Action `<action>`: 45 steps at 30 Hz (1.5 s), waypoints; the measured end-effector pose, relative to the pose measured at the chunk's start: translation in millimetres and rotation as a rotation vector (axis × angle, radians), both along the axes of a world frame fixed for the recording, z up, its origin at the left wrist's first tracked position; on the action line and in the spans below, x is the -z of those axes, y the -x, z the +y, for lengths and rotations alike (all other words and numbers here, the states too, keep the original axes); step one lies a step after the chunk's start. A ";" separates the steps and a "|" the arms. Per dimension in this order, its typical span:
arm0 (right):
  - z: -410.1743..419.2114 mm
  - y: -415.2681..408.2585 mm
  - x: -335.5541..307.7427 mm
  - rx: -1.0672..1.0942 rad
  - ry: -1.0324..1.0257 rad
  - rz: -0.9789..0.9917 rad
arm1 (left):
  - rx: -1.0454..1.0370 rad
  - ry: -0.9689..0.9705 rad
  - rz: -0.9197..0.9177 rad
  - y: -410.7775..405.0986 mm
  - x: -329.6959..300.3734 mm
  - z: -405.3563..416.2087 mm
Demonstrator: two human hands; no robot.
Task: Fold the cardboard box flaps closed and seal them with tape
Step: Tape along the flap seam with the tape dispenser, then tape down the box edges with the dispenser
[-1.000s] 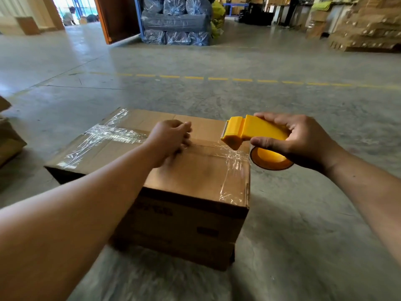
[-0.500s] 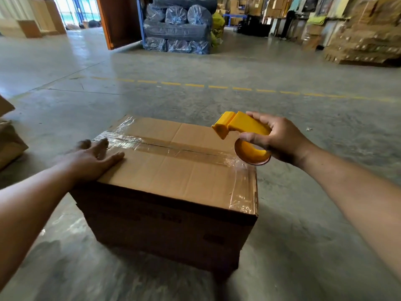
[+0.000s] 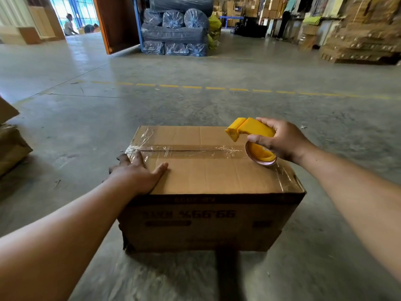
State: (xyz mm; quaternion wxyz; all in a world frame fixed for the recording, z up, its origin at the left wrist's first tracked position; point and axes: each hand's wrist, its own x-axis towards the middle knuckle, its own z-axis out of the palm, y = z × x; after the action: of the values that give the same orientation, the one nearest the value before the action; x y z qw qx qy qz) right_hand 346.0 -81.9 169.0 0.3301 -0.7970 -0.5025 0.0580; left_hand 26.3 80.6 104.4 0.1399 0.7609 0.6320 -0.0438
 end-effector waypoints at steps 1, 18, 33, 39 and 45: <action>-3.7 -2.7 3.6 0.012 -0.008 0.017 | 0.007 -0.012 -0.004 -1.2 0.1 -4.2; -9.5 10.0 -35.2 -0.149 -0.124 0.127 | -0.121 1.052 -1.348 -135.9 -45.4 -56.1; -23.7 -11.4 -22.5 -0.194 -0.140 0.217 | 0.000 1.176 -1.434 -173.2 -44.8 -40.2; -17.5 -27.0 -3.9 -0.154 -0.128 0.184 | 0.061 1.005 -1.186 -189.6 -47.9 -6.6; -6.1 -28.2 10.0 -0.061 -0.171 0.165 | 0.318 0.702 -0.937 -212.4 -59.7 35.3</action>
State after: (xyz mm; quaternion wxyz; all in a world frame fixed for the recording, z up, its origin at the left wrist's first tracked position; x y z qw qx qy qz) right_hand 374.2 -88.1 158.9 0.4352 -0.7427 -0.5008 0.0907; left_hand 238.7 116.0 164.1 0.6378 0.6927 0.3294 0.0698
